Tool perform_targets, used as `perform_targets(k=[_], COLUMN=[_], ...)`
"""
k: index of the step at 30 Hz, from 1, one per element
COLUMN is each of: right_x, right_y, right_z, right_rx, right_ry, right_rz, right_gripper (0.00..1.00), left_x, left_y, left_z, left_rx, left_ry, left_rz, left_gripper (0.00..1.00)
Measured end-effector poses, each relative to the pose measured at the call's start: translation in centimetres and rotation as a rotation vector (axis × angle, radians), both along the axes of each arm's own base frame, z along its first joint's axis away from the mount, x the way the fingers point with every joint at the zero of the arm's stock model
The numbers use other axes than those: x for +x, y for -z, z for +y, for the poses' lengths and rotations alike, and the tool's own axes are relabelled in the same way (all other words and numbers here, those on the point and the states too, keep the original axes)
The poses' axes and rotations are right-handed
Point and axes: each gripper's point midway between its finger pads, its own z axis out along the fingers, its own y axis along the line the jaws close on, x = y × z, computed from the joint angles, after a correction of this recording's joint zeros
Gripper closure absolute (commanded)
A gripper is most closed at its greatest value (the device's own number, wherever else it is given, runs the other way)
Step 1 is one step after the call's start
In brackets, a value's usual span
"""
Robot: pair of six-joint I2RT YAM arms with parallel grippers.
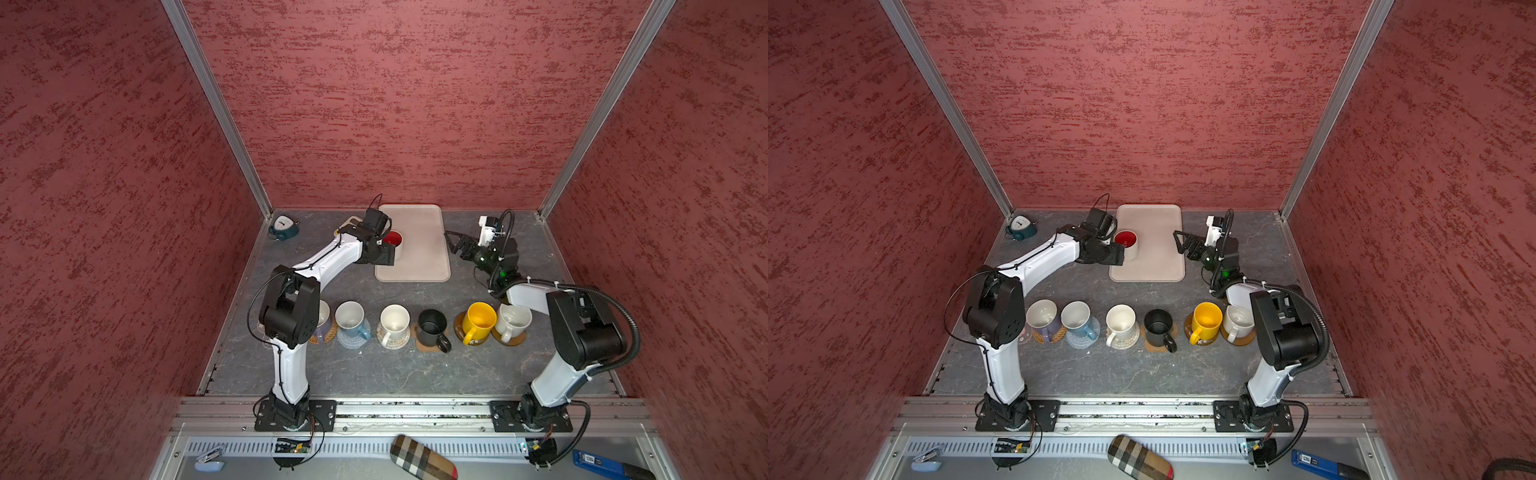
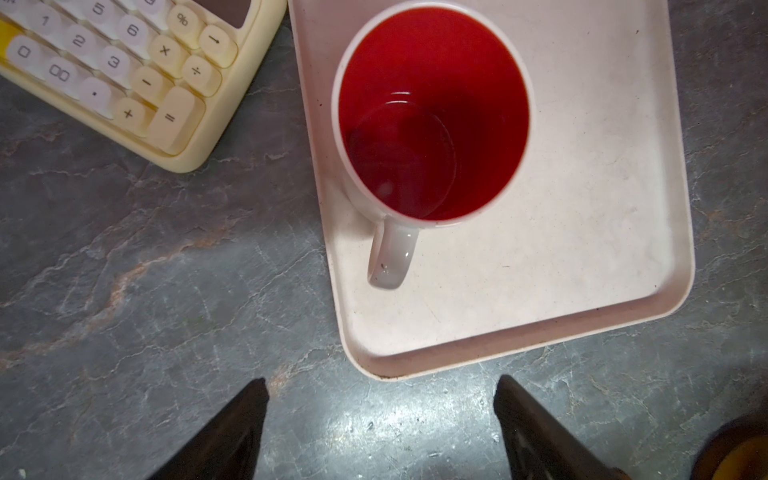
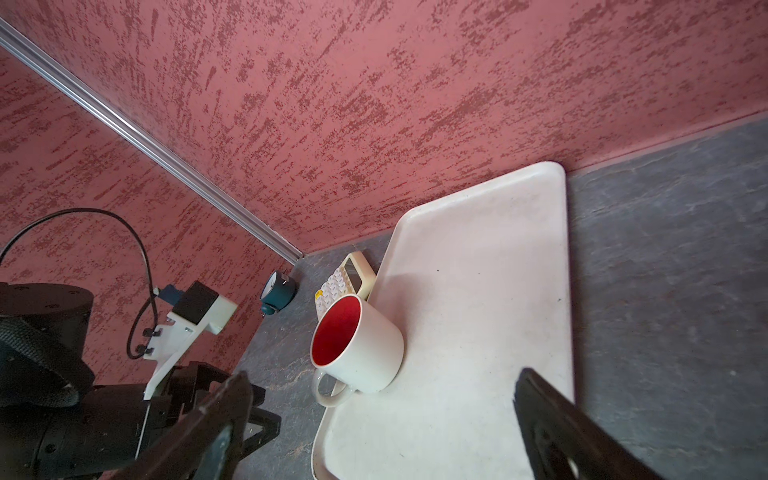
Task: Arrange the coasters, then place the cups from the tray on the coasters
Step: 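Lower left gripper onto the red-lined mug handle and close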
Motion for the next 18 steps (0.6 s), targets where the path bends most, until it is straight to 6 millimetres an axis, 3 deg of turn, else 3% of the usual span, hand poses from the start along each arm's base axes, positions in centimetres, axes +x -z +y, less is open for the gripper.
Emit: perform_targets(k=[18], right_x=[0.4], right_y=[-0.3], right_z=[-0.5], right_rx=[0.032], right_ry=[0.010], right_rz=[-0.012], right_gripper=[0.01], left_x=[2.8], left_y=[3.0], left_z=[-0.4], left_rx=[0.011], left_ry=[-0.012], left_rz=[0.033], left_gripper=[0.35])
